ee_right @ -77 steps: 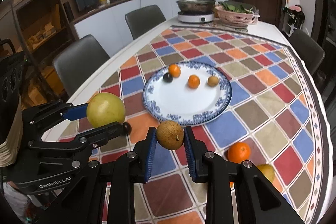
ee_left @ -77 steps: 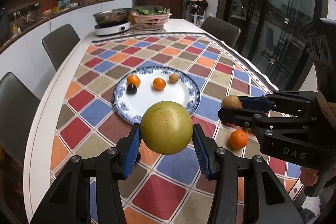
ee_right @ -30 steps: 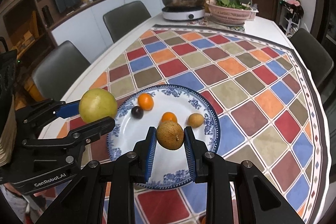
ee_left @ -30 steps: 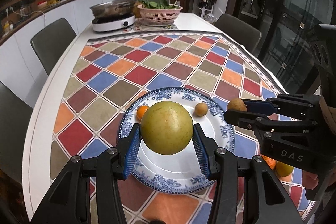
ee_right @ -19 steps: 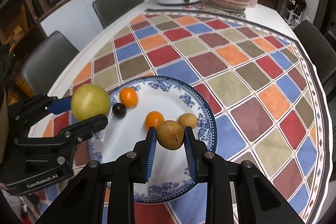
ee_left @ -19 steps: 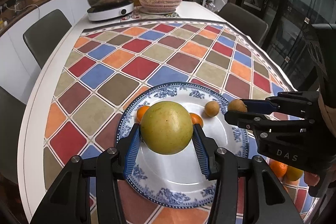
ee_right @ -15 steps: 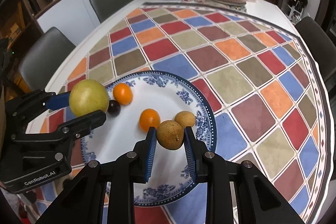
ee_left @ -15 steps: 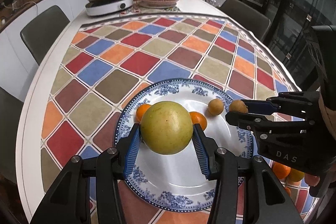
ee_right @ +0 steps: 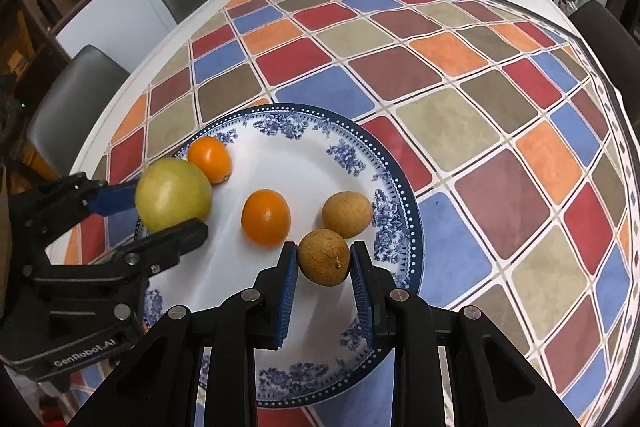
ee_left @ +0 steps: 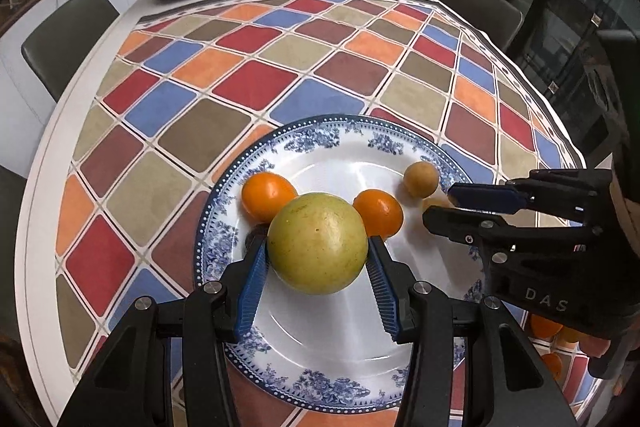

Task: Organize fruits
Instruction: 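Open both tools to release the fruits and pull back from the plate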

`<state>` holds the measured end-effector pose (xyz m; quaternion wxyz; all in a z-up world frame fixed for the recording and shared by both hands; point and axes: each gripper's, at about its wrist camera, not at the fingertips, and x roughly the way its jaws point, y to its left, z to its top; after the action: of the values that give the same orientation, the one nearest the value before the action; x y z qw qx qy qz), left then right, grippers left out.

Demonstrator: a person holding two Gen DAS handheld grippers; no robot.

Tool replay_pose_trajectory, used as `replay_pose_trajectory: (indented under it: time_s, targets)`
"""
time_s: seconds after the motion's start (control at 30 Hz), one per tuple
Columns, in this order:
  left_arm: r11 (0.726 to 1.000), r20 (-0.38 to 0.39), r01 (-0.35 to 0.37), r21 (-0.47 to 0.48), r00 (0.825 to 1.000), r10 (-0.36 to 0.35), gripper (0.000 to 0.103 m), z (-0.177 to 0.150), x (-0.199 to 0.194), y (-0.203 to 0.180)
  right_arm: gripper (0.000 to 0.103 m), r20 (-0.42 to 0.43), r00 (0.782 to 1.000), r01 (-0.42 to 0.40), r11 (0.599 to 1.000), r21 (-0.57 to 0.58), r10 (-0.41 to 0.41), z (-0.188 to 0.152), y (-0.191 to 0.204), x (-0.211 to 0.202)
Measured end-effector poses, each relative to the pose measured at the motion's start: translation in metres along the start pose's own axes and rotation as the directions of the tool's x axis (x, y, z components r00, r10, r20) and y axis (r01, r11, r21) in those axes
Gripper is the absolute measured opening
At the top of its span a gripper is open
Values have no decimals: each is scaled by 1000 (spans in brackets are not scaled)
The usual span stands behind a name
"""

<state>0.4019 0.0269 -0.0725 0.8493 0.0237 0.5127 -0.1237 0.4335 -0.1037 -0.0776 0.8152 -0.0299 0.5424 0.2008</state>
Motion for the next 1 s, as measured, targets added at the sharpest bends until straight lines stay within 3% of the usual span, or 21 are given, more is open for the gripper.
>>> replay_pose_trajectory:
  time_s: [0.1,0.27,0.37,1.0]
  targets:
    - [1000,-11,-13,2,1000,13,49,-1,3,-1,35,13,1000,-6,1000,5,6,1,-1,-3]
    - [1000,-23,-9,0,1000,9,50,-4,5,0,35,33,999,13,1000,-7,-13,2,2,-10]
    - [1000,-1,-10,4,1000,10,58,-4,-2,-3,35,47,999,20,1000,-7,-20,1,3,-16]
    - [997,150,-76,16,986,72,58,-22,-92,-20,35,170,985,41,998,-39,-33,-21,24,-89]
